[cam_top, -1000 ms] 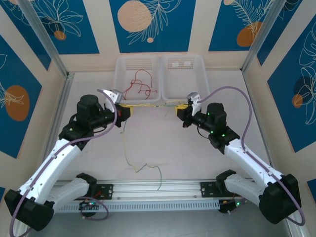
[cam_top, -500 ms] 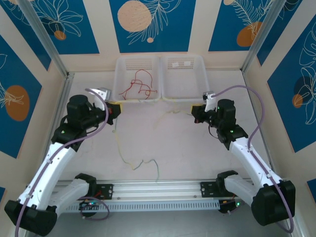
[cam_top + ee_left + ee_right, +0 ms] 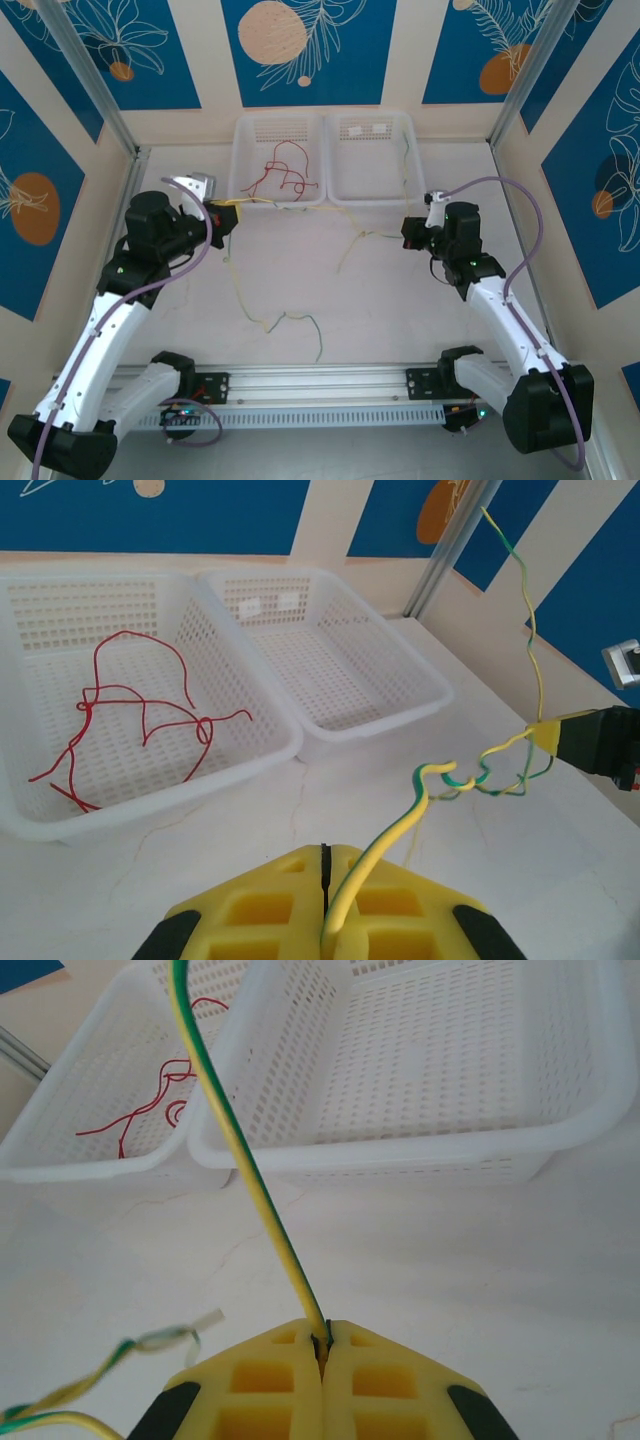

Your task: Untangle the cables

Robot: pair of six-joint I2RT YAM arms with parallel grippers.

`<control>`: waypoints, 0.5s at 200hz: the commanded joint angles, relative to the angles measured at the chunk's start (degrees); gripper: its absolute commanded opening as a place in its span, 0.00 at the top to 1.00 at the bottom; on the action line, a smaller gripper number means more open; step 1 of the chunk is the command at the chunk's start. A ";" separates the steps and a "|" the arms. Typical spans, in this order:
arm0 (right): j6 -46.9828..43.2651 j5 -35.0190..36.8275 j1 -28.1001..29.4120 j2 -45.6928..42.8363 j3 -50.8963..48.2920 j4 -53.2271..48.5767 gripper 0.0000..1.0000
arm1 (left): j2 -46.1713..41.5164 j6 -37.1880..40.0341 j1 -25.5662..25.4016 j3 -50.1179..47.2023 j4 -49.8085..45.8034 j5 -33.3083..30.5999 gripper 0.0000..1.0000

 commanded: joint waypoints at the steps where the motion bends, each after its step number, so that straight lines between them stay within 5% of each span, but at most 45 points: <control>1: 0.88 1.36 -0.64 -2.20 1.68 -4.53 1.00 | -0.50 0.29 1.14 0.34 2.07 -3.74 1.00; 59: 7.58 -12.15 -8.03 -5.84 7.35 -12.32 1.00 | 3.48 -1.61 2.92 -0.50 -3.11 -25.07 1.00; 78: 8.58 -11.85 -8.80 -5.48 8.91 -16.37 1.00 | 4.56 -2.59 4.38 -0.74 -3.14 -29.30 1.00; 100: 11.04 -10.38 -16.00 -6.96 8.08 -19.14 1.00 | 4.88 -4.93 8.14 -1.26 -4.53 -31.92 1.00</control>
